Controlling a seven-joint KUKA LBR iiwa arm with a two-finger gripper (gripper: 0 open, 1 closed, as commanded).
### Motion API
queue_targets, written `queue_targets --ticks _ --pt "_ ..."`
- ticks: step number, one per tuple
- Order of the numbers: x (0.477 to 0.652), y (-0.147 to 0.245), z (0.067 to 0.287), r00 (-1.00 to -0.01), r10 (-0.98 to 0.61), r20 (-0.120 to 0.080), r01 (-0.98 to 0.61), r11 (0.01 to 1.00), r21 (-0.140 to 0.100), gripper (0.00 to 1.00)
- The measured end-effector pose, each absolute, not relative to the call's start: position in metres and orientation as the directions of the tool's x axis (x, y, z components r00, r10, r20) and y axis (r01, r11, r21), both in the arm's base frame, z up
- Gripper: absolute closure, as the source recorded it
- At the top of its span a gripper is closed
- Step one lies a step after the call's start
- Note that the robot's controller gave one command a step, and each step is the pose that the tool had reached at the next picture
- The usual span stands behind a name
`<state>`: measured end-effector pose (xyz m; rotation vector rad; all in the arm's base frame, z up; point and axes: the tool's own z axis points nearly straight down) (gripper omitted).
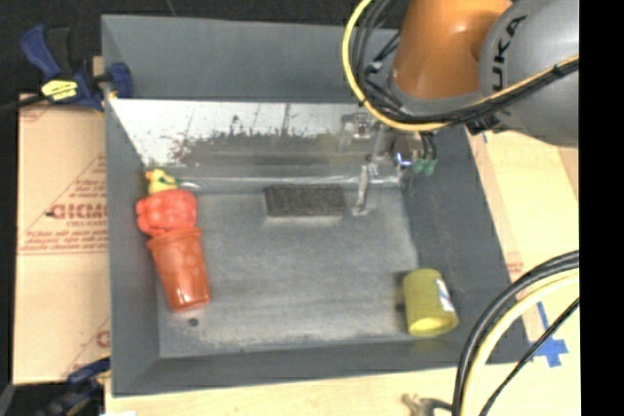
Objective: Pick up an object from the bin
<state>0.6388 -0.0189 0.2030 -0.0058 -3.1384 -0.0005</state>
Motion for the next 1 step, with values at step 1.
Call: queue_targets --ticks 1 --pt "0.6401 -0.0191 0.2085 -1.0 0.003 -0.005 0.003 1.0 0.0 0.0"
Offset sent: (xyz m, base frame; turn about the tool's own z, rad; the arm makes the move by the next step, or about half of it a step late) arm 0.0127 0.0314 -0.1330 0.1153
